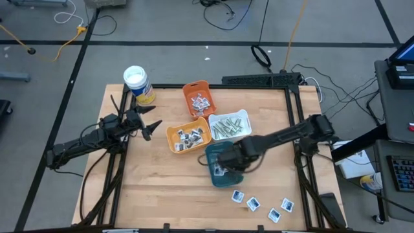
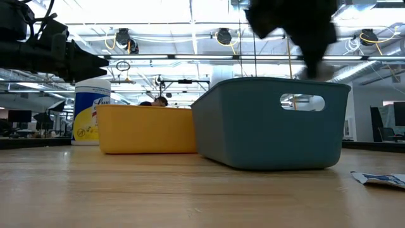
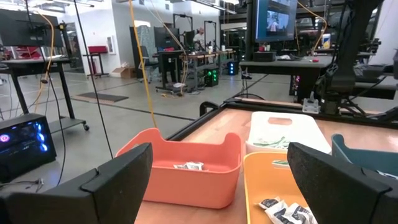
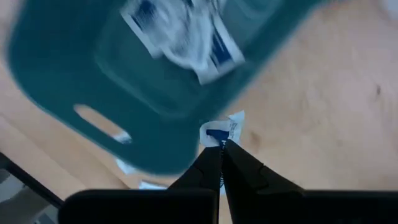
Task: Pick & Place First Aid Supplies
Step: Put the blue alcohol pad into the blue bin
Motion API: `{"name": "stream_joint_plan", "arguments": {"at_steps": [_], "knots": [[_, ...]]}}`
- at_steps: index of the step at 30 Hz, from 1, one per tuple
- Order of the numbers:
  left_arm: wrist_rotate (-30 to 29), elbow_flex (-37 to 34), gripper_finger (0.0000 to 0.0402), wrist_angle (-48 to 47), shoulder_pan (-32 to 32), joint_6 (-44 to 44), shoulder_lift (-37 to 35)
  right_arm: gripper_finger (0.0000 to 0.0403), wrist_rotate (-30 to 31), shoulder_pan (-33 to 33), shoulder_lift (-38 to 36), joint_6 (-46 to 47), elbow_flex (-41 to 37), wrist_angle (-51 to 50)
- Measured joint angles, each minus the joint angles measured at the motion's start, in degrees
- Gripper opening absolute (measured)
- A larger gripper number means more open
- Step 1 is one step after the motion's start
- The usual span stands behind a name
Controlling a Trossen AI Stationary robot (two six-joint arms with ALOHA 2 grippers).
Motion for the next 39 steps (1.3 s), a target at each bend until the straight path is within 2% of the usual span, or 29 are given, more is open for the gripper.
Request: {"name": "stream_joint_plan", "arguments": {"at_steps": [6, 22, 26, 31, 39], "knots": [[0.00, 0.00, 0.0379, 0.02, -0.02, 0.00, 0.00, 0.0000, 0.00, -3.37, 5.62, -4.88, 9.38, -1.28], [0.00, 0.00, 0.0379, 0.00, 0.00, 0.00, 0.00, 0.0001, 1.66, -3.12, 16.12, -9.66, 9.63, 8.50], [0.00, 0.00, 0.0379, 0.00, 0.00, 0.00, 0.00, 0.0012, 1.61, -3.12, 17.03, -9.52, 9.56, 8.49], [0.00, 0.00, 0.0379, 0.00, -0.02, 0.00, 0.00, 0.0067, 1.23, -3.31, 16.54, -9.42, 9.58, 8.60], [0.00, 0.00, 0.0379, 0.02, -0.02, 0.00, 0.00, 0.0232, 5.38, -4.07, 13.35, -2.16, 9.58, 6.11]]}}
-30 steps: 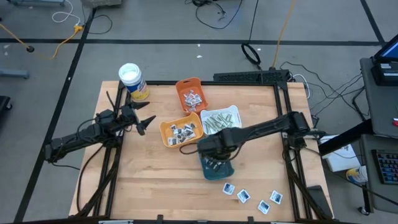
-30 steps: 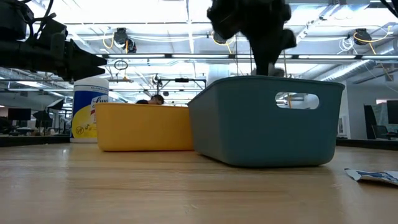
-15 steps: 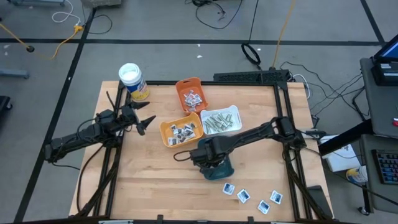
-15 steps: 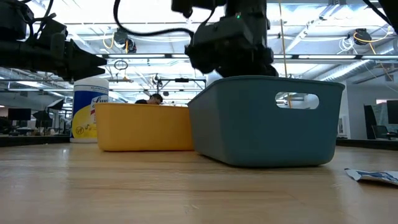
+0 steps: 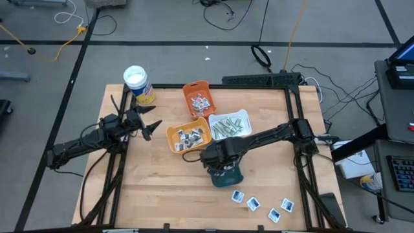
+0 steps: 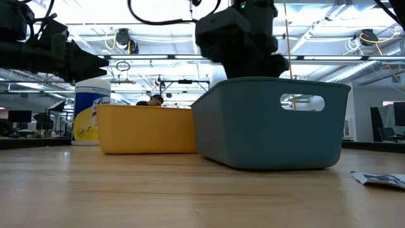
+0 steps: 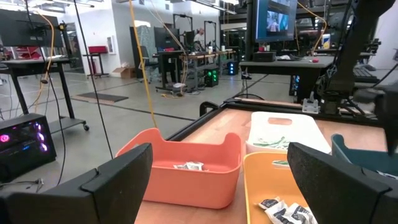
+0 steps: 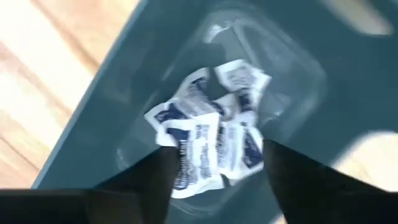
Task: Pick & Place First Aid Supplies
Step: Put the blue alcohol pad into the blue bin
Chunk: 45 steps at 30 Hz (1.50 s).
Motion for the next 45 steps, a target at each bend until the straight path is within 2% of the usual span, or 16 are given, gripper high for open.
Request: {"name": "stream_joint_plan", "arguments": {"at_steps": [4, 9, 12, 15, 17, 18, 20, 27, 36, 40, 45], "knots": [[0.00, 0.00, 0.0379, 0.00, 0.01, 0.00, 0.00, 0.0286, 0.54, -0.30, -2.07, 5.29, -0.40, -2.52], [0.00, 0.00, 0.0379, -0.02, 0.00, 0.00, 0.00, 0.0309, 0.62, -0.40, -3.80, 7.29, -1.37, -2.69], [0.00, 0.00, 0.0379, -0.01, 0.00, 0.00, 0.00, 0.0310, 0.35, -0.38, -3.86, 7.53, -1.39, -1.68], [0.00, 0.00, 0.0379, 0.00, 0.00, 0.00, 0.00, 0.0307, -3.73, -0.31, -3.84, 2.08, -1.44, 2.78], [0.00, 0.00, 0.0379, 0.00, 0.00, 0.00, 0.00, 0.0303, -2.48, -0.29, -3.86, 6.18, -1.42, 2.91], [0.00, 0.00, 0.0379, -0.02, 0.02, 0.00, 0.00, 0.0300, -1.75, -0.20, -3.86, 10.11, -1.38, 0.78], [0.00, 0.00, 0.0379, -0.01, 0.02, 0.00, 0.00, 0.0295, -1.23, -0.18, -3.84, 11.41, -1.52, -3.83], [0.00, 0.00, 0.0379, -0.01, 0.02, 0.00, 0.00, 0.0286, -2.36, 0.15, -3.84, 2.16, -1.51, -3.32], [0.00, 0.00, 0.0379, -0.01, 0.02, 0.00, 0.00, 0.0286, -1.76, 1.72, -3.84, 1.91, -1.51, -4.18], [-0.02, 0.00, 0.0379, -0.02, 0.02, 0.00, 0.00, 0.0286, -0.87, 2.48, -7.73, 4.90, -4.51, -5.78], [0.00, 0.00, 0.0379, -0.06, 0.02, 0.00, 0.00, 0.0286, -0.52, 5.99, -14.31, 14.50, -12.83, -6.27]]}}
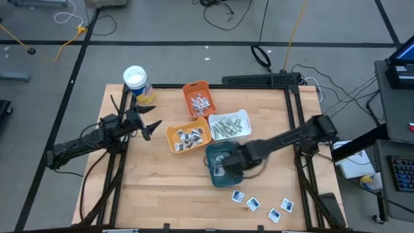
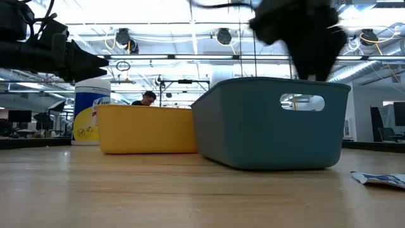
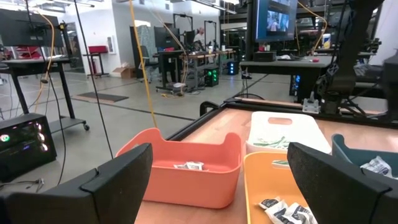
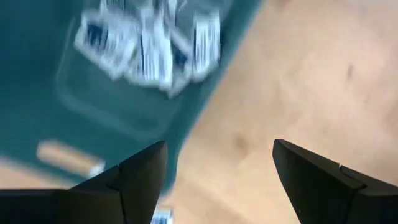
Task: Pick & Place First Aid Supplies
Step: Put the blue alcohol pad into the blue bin
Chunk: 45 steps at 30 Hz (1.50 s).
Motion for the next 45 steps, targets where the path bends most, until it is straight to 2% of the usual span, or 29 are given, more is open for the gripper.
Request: {"name": "stream_joint_plan", "arguments": {"at_steps": [11, 21, 31, 37, 41, 45], "knots": [[0.00, 0.00, 0.0379, 0.06, 0.00, 0.00, 0.00, 0.0286, -2.16, 16.67, -10.64, 20.42, -13.03, -0.57], [0.00, 0.00, 0.0379, 0.05, -0.01, 0.00, 0.00, 0.0286, -5.70, 31.08, -12.81, 29.69, -14.52, -0.43], [0.00, 0.00, 0.0379, 0.04, -0.02, 0.00, 0.00, 0.0286, -13.73, 33.98, -8.10, 25.58, -22.58, 14.52], [0.00, 0.02, 0.0379, 0.03, -0.02, 0.00, 0.00, 0.0282, -20.47, 33.92, -6.38, 20.80, -27.91, 19.32], [0.00, 0.00, 0.0379, 0.03, 0.00, 0.00, 0.00, 0.0262, -24.05, 33.92, -6.41, 18.41, -31.50, 24.19], [0.00, 0.02, 0.0379, 0.06, 0.00, 0.00, 0.00, 0.0216, -28.15, 33.92, -6.41, 18.15, -34.05, 28.69]]}}
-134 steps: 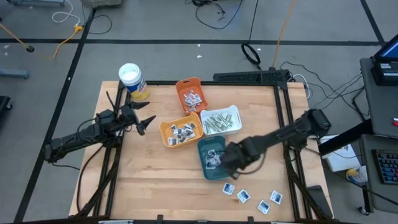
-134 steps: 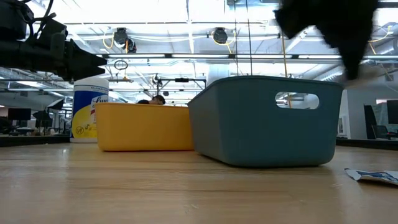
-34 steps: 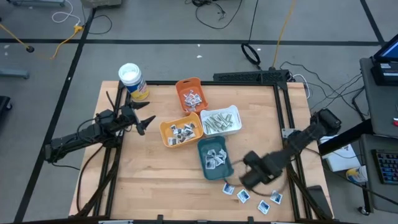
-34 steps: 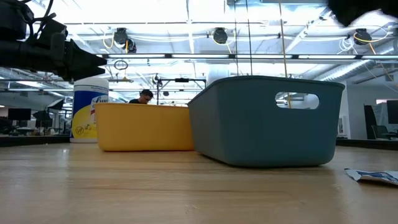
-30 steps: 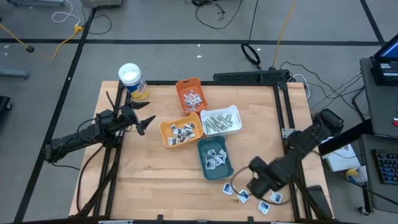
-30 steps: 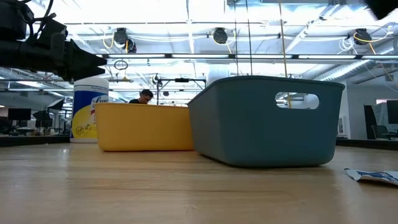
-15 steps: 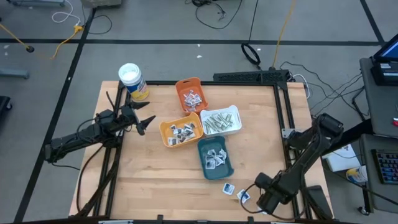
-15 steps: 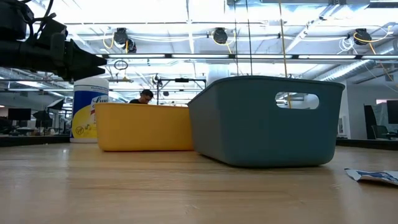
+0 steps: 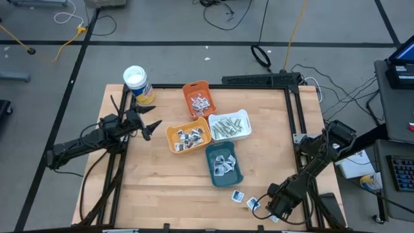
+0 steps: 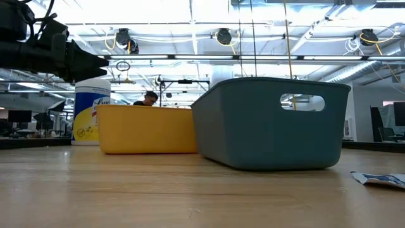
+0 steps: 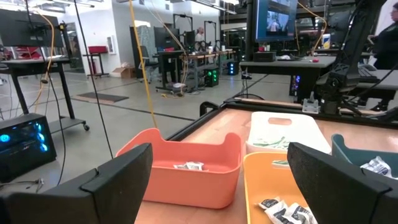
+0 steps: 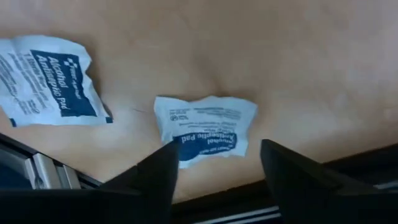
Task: Pick & Place First Aid Supplies
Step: Put the blue alcohol pad into the blue bin
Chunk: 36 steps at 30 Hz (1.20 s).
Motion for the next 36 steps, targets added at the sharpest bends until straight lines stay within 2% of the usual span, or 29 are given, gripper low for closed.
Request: {"name": "stream_joint_plan", "arguments": {"at_steps": [4, 9, 11, 21, 28, 36], "knots": [[0.00, -0.02, 0.0379, -0.02, 0.00, 0.00, 0.00, 0.0146, -0.97, 0.00, 0.00, 0.01, -1.11, 1.99], [0.00, -0.01, 0.0379, -0.02, -0.02, -0.01, 0.00, 0.0038, -0.74, 0.00, 0.00, -0.81, -1.17, 2.19], [0.00, -0.02, 0.0379, -0.02, 0.00, 0.00, 0.00, 0.0010, -0.63, -0.02, 0.00, -1.53, -1.17, 2.42], [0.00, -0.02, 0.0379, -0.01, -0.01, 0.00, 0.00, 0.0003, 0.59, -0.15, -0.12, -1.37, -1.13, 2.06], [0.00, -0.02, 0.0379, -0.02, -0.02, 0.00, 0.00, 0.0001, 2.24, -0.92, -4.81, -2.58, 1.96, -5.89], [0.00, -0.01, 0.0379, -0.01, -0.01, 0.00, 0.00, 0.0014, 2.39, -1.27, -6.60, -1.49, 2.13, -3.72]]}}
